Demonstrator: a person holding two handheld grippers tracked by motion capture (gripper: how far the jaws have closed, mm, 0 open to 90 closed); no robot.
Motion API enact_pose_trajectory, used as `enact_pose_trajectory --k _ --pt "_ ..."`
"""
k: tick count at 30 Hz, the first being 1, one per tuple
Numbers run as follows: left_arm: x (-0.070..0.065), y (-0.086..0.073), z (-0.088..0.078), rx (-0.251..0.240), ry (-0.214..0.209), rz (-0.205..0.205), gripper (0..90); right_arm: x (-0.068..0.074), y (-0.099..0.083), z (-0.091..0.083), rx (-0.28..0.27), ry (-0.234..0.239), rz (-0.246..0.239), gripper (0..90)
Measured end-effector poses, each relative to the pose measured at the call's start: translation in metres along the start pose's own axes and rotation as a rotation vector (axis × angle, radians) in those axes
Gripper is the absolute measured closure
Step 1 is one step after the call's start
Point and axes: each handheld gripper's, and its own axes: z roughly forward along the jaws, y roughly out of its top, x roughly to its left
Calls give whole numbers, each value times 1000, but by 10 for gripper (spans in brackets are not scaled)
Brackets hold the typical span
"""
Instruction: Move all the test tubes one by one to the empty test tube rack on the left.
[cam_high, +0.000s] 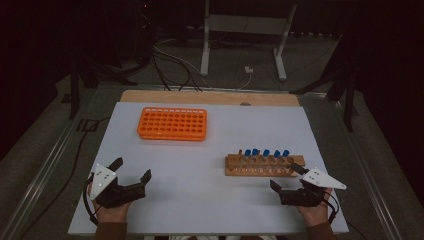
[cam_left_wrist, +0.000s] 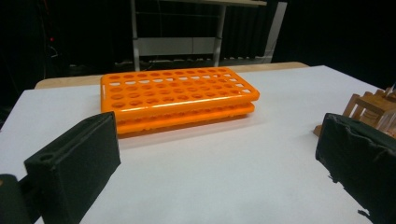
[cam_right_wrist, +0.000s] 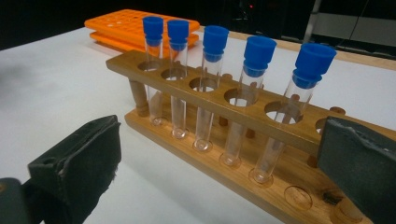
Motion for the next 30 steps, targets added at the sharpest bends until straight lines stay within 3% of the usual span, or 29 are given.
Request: enact_pose_trajectory --k 6,12,17,25,30 --pt "4 0 -3 -17 6 -20 8 0 1 -1 -3 -1 8 1" --pt "0 1 -2 -15 17 13 8 -1 5 -3 -15 -8 24 2" --pt "0 -1 0 -6 16 6 8 -7 11 -6 -26 -3 49 2" --pt "0 -4 3 7 29 -8 8 -11 27 -2 21 -4 23 62" --pt "-2 -5 5 17 22 -7 8 -19 38 2 59 -28 33 130"
